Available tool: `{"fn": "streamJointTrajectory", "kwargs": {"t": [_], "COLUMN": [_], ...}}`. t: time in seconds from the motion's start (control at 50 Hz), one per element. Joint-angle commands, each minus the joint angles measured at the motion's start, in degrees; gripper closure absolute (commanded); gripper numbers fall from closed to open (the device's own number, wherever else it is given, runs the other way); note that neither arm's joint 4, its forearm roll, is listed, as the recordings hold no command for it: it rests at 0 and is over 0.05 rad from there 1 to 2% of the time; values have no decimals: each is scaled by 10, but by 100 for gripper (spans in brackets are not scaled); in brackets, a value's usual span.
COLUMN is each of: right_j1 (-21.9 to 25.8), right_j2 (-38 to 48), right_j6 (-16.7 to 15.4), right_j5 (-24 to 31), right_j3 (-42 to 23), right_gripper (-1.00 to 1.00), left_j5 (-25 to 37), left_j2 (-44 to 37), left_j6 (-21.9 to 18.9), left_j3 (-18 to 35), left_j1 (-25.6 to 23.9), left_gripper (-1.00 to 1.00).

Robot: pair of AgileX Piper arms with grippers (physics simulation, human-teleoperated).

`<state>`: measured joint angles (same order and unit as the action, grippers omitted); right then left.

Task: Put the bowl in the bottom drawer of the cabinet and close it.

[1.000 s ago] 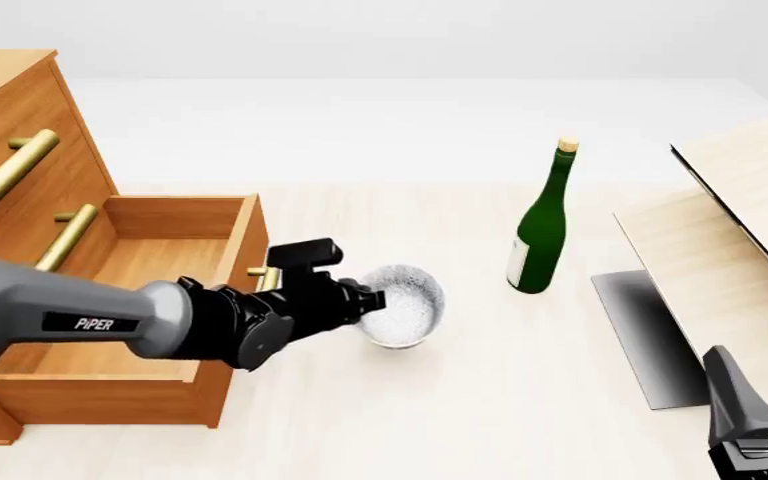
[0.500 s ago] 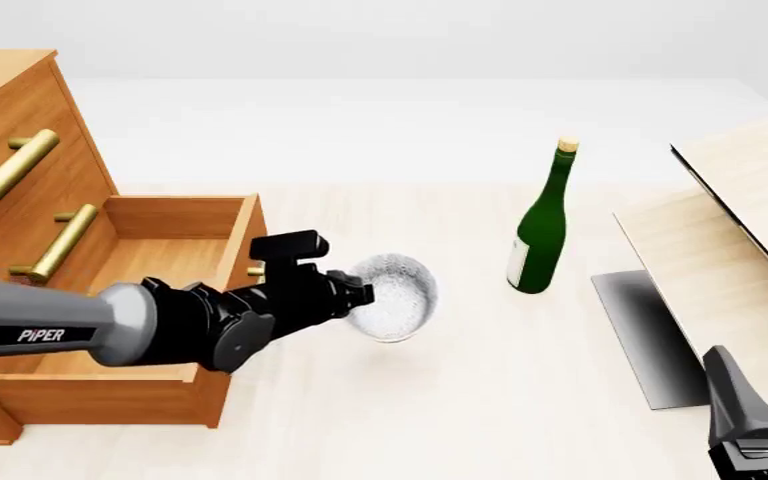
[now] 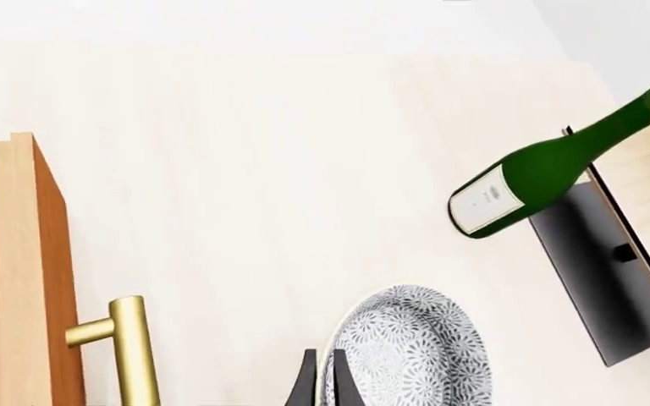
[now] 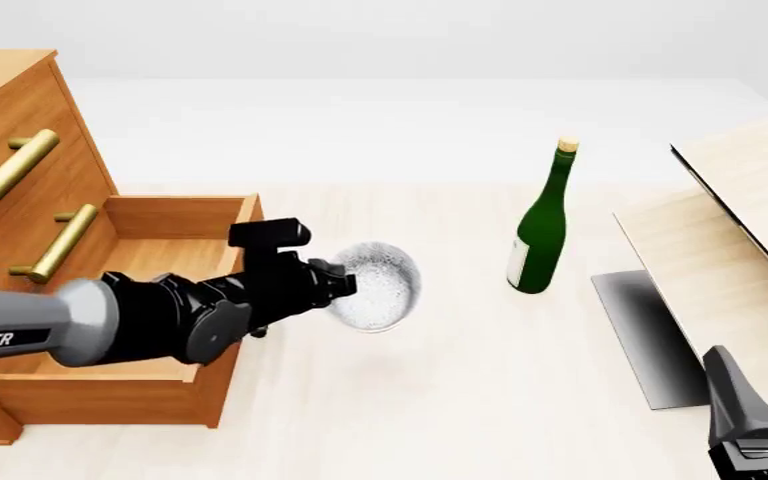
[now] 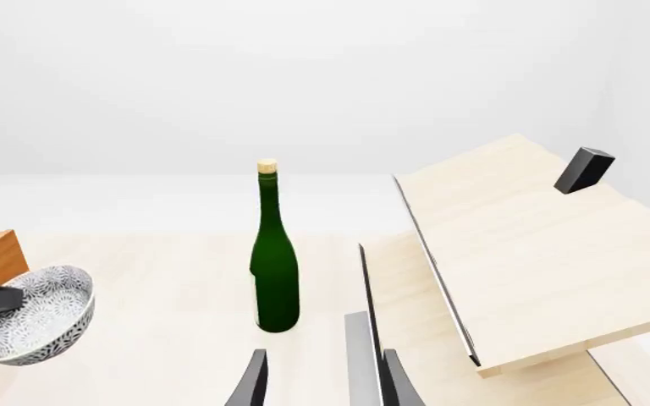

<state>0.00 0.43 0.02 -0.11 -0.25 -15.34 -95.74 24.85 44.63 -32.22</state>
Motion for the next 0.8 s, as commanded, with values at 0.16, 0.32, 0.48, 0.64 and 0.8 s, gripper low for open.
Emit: {"fn": "streamJointTrajectory", "kwargs": {"t": [0.16, 0.32, 0.48, 0.64, 0.8], "right_j1": [0, 0, 0, 0, 0], "right_j2": [0, 0, 0, 0, 0], "right_j6": [0, 0, 0, 0, 0], "right_j5": [0, 0, 0, 0, 0], "right_j3": [0, 0, 0, 0, 0], "right_gripper": [-100, -100, -100, -100, -100], "left_j5": [21, 31, 30, 34, 41], "left_j2": [50, 77, 95, 113, 142], "left_j6": [-37, -48, -63, -76, -85], "left_j3": [-12, -18, -25, -30, -38], "left_j1": [23, 33, 47, 53, 69], "left_gripper": [100, 100, 100, 100, 100]}}
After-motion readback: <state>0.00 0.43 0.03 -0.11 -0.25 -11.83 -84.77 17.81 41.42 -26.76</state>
